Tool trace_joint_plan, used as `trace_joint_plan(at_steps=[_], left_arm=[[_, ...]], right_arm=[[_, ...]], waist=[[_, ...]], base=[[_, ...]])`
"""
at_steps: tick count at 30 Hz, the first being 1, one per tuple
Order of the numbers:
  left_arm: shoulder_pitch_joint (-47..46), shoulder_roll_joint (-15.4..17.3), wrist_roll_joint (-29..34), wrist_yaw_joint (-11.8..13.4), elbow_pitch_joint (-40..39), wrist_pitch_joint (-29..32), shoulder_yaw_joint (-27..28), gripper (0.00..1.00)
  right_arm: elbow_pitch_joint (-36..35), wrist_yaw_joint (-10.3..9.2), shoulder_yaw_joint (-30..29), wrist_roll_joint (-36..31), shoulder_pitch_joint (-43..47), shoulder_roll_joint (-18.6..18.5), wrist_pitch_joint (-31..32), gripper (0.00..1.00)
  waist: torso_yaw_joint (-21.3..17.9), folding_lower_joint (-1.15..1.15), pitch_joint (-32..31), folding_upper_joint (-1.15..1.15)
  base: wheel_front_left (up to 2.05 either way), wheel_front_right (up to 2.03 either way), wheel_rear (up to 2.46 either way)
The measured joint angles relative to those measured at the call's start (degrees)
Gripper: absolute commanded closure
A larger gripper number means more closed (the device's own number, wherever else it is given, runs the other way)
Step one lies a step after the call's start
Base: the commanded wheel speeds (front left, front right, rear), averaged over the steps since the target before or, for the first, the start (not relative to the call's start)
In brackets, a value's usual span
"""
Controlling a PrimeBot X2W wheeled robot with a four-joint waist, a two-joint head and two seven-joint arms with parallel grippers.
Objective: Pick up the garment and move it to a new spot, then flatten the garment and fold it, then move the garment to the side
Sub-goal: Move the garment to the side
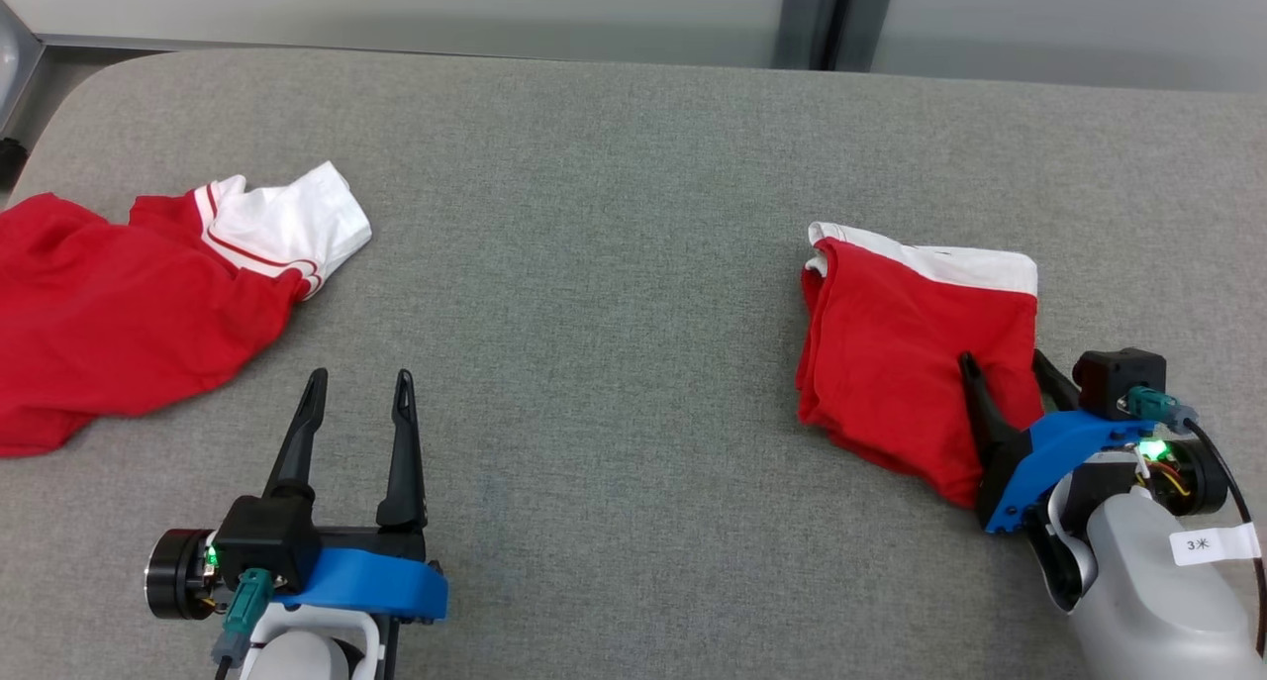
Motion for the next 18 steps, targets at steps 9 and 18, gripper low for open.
trace_joint_plan(at_steps=[9,18], left_arm=[[-0.12,-0.01,-0.83,0.05,0.70,0.00,-0.30,0.00],[0.30,-0.03,-1.60,0.33,-0.07,0.00,-1.00,0.00]], right_arm=[[5.71,-0.07,3.78,3.65,-1.22,1.66,-1.54,1.00],[6.04,0.02,7.25,4.88,-3.75,-1.93,-4.37,1.00]], waist=[[0.10,-0.01,-1.20,-0.01],[-0.81,-0.01,-0.97,-0.01]], base=[[0.00,0.00,0.00],[0.00,0.00,0.00]])
